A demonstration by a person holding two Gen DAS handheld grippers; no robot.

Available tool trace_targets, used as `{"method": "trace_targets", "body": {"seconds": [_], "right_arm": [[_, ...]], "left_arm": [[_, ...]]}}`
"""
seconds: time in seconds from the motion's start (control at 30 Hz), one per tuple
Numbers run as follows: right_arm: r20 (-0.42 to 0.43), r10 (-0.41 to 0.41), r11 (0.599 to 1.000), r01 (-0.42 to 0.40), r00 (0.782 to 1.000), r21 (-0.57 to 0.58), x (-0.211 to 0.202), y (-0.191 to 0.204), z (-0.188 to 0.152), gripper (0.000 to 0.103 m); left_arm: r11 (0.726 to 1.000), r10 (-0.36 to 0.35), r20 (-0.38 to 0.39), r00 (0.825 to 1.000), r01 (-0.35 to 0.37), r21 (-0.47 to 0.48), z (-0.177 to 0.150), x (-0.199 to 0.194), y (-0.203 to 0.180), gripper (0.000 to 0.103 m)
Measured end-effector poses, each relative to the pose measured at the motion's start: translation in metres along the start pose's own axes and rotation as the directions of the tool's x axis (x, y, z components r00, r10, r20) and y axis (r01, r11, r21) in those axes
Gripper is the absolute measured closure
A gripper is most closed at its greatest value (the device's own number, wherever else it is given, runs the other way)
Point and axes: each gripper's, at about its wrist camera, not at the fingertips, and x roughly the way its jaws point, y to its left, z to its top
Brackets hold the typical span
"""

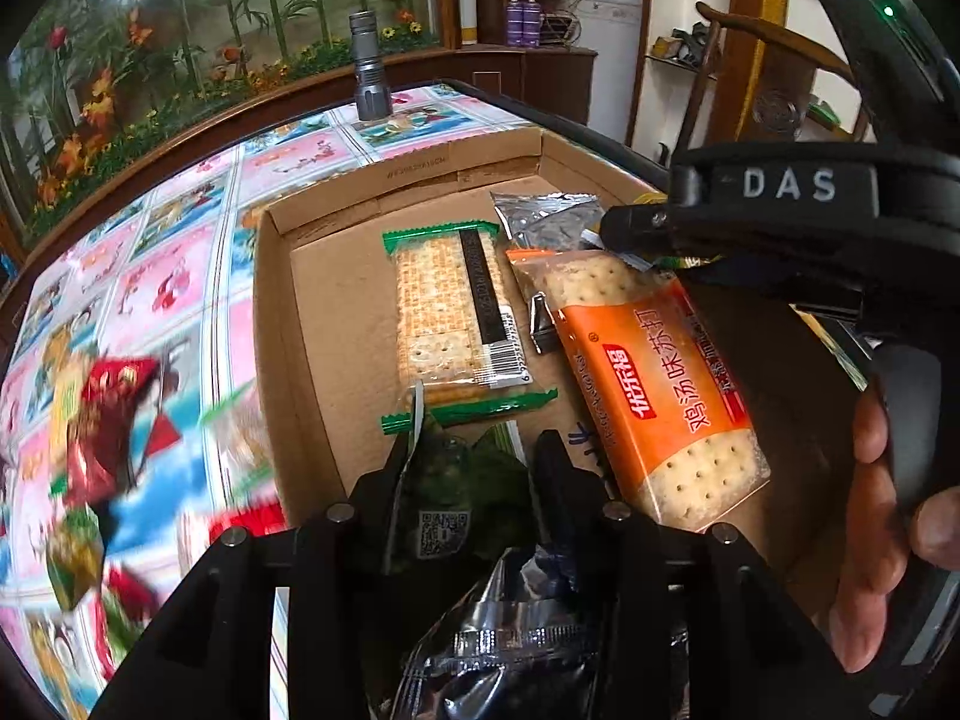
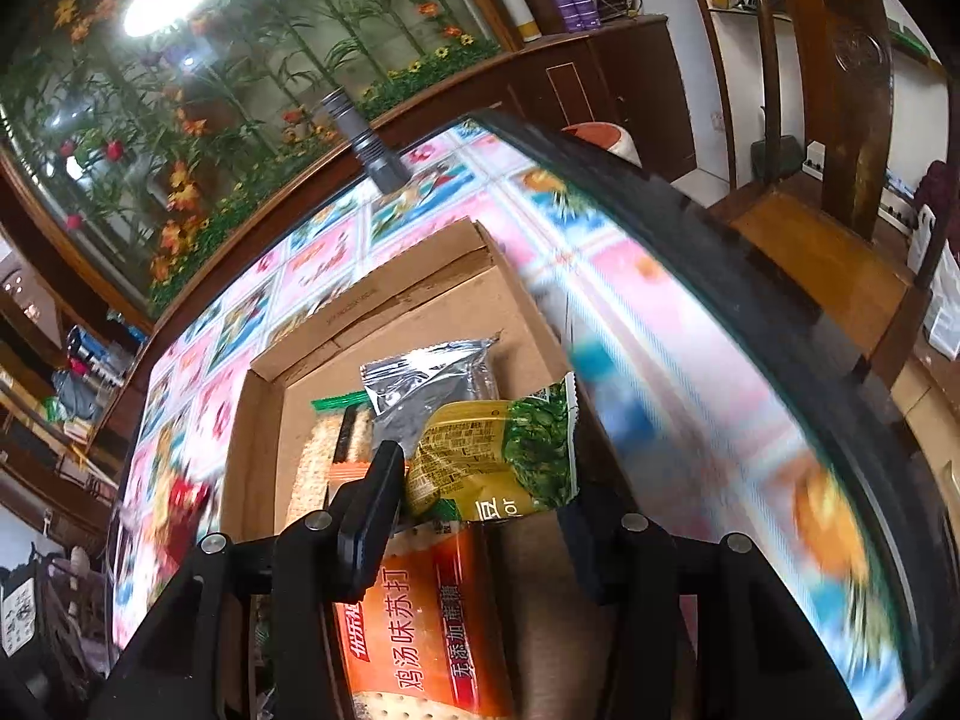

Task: Organize snacks
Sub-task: 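Lower both snacks into the box and open both tools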

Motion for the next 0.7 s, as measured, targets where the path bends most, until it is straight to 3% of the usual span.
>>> {"method": "trace_targets", "body": {"seconds": [0.17,0.27,0.37,0.5,0.53,0.57,0.63,0.7], "right_arm": [[0.023,0.012,1.0,-0.012,1.0,-0.019,-0.007,0.013,0.007,0.061],[0.023,0.002,1.0,-0.002,1.0,-0.019,0.002,0.019,0.019,0.061],[-0.023,0.014,1.0,-0.014,1.0,-0.014,0.021,0.023,0.028,0.062],[-0.023,0.007,0.999,-0.008,1.0,-0.045,0.032,0.029,0.032,0.061],[-0.024,0.017,0.999,-0.018,1.0,-0.05,0.033,0.03,0.032,0.058],[-0.027,0.027,0.999,-0.028,0.999,-0.045,0.032,0.029,0.032,0.049],[-0.018,0.028,0.999,-0.029,0.999,-0.044,0.026,0.029,0.032,0.038],[0.009,0.013,0.999,-0.012,1.0,-0.049,0.016,0.029,0.032,0.033]], "left_arm": [[0.997,-0.079,-0.021,0.997,0.079,0.0,0.008,0.003,0.006,0.064],[0.998,-0.06,-0.032,0.998,0.061,0.01,0.017,0.011,0.005,0.064],[0.996,-0.088,-0.063,0.994,0.087,-0.014,0.024,0.016,0.009,0.063],[0.995,-0.104,-0.06,0.993,0.104,0.001,0.023,0.015,0.006,0.054],[0.995,-0.102,-0.055,0.993,0.102,0.006,0.023,0.014,0.005,0.049],[0.994,-0.107,-0.048,0.993,0.107,0.007,0.022,0.013,0.005,0.042],[0.991,-0.136,-0.033,0.99,0.136,-0.008,0.021,0.011,0.007,0.04],[0.987,-0.156,-0.019,0.988,0.156,-0.026,0.021,0.008,0.01,0.038]]}}
